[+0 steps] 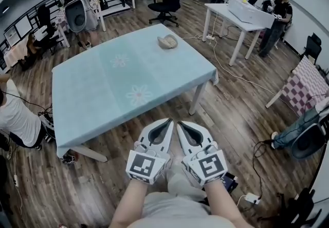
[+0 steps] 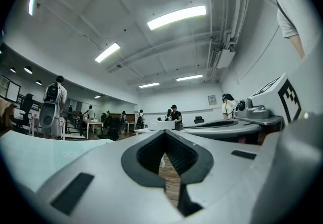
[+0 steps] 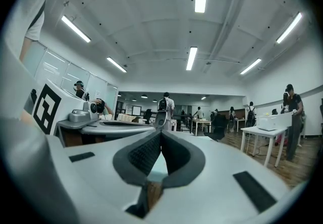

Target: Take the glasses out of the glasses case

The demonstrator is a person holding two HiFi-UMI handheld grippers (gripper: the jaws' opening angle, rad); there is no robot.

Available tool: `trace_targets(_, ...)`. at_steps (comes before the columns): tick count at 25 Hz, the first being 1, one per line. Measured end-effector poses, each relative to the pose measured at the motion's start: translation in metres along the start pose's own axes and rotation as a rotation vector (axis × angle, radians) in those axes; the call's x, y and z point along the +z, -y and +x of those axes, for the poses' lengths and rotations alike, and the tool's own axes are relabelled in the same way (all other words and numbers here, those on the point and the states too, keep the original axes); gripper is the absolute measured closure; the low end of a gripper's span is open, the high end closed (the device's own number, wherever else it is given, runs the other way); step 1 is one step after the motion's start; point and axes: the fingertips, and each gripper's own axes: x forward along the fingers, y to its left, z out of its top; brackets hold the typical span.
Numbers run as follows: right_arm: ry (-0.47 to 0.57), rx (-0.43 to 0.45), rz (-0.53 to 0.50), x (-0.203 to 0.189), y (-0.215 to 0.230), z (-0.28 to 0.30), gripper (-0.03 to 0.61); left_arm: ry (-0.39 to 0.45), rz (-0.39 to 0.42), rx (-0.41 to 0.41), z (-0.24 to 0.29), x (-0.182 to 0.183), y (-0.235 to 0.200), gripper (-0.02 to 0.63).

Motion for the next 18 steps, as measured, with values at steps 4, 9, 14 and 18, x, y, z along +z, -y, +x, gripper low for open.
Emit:
trace_targets(4, -0.002, 0.005, 0.008, -0.003, 0.025, 0.026, 0.572, 0.0, -0.011, 0.011, 0.026, -0.004, -0.021, 0.606)
trace_targets(9, -0.001, 0.012, 0.014, -0.004, 0.063, 0.062, 0.572, 0.001, -0.017, 0.033, 0.067, -0.003, -0.049, 0.606)
trace_targets(14, 0.009, 0.026, 0.002, -0.001, 0.106, 0.099, 0.572, 0.018, -0.016, 0.044, 0.115, -0.002, -0.075, 0.606)
trace_targets(18, 0.012, 0.033, -0.001, 0.0, 0.139, 0.126, 0.572, 0.021, -0.016, 0.054, 0.153, -0.001, -0.094, 0.606)
